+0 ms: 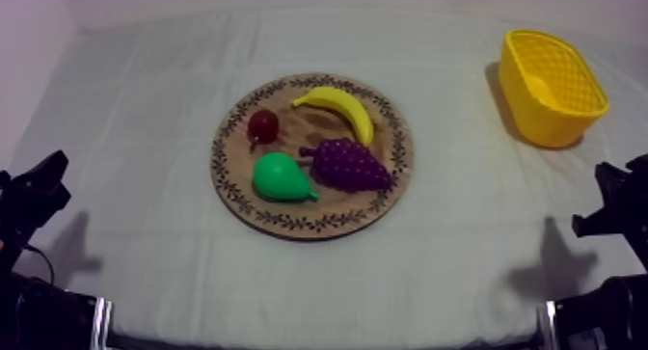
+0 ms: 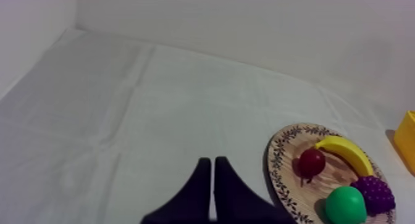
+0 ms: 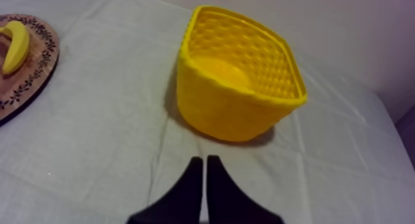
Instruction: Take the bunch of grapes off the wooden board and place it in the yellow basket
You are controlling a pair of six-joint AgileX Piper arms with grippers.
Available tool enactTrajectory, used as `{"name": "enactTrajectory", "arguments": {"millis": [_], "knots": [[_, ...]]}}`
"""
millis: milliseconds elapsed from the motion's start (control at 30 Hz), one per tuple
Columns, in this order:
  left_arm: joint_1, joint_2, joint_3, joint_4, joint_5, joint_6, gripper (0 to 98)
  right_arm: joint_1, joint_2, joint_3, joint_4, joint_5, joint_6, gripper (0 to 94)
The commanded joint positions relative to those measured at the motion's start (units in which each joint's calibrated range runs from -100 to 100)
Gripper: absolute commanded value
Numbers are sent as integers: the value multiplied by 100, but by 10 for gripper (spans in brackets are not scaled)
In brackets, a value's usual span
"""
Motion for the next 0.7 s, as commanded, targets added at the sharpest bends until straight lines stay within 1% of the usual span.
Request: {"name": "enactTrajectory", "arguments": {"millis": [0, 667], "knots": [[0, 0, -3, -3, -5, -1, 1, -7, -1, 22, 5, 20, 37, 3], [0, 0, -3, -3, -5, -1, 1, -7, -1, 13, 7, -12, -8, 3]]}}
